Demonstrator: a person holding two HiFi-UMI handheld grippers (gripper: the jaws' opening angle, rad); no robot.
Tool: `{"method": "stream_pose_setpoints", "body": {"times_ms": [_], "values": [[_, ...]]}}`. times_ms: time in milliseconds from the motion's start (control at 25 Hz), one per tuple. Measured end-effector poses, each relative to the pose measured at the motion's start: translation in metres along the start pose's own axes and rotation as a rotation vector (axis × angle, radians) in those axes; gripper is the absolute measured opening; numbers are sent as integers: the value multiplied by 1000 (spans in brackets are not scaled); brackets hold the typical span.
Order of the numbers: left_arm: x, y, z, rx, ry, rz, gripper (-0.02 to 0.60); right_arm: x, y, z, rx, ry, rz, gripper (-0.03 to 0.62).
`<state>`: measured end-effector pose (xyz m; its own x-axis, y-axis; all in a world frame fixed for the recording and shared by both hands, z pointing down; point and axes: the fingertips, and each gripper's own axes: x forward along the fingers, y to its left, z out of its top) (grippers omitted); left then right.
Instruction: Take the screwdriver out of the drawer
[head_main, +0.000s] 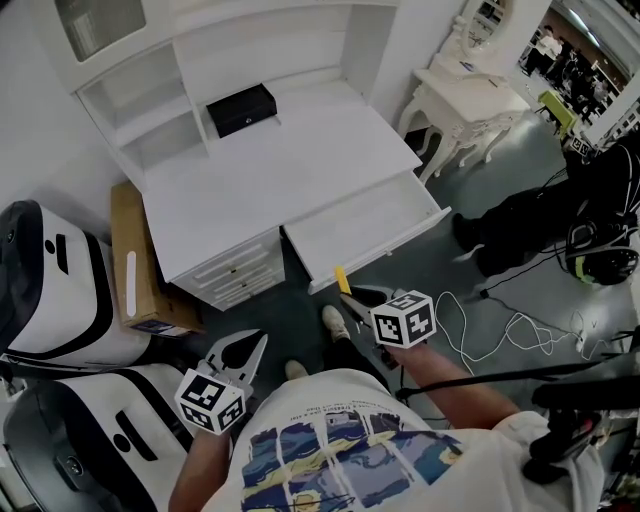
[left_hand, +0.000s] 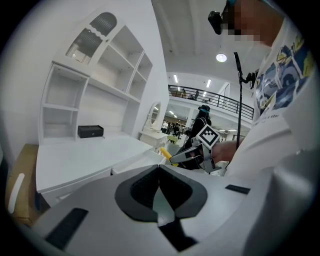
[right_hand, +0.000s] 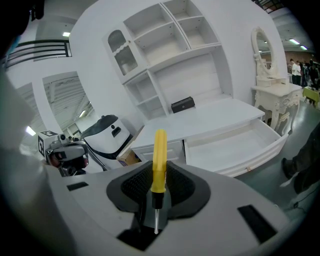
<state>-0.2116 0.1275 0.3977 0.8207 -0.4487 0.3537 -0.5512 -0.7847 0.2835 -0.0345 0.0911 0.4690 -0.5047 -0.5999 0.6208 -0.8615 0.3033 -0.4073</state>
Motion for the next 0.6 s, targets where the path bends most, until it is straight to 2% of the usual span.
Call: {"method": "stream_pose_setpoints", "body": {"times_ms": [600], "values": [[5,2,2,-7,9,-17,14,0,2,1,-3,5,-1,101]]}}
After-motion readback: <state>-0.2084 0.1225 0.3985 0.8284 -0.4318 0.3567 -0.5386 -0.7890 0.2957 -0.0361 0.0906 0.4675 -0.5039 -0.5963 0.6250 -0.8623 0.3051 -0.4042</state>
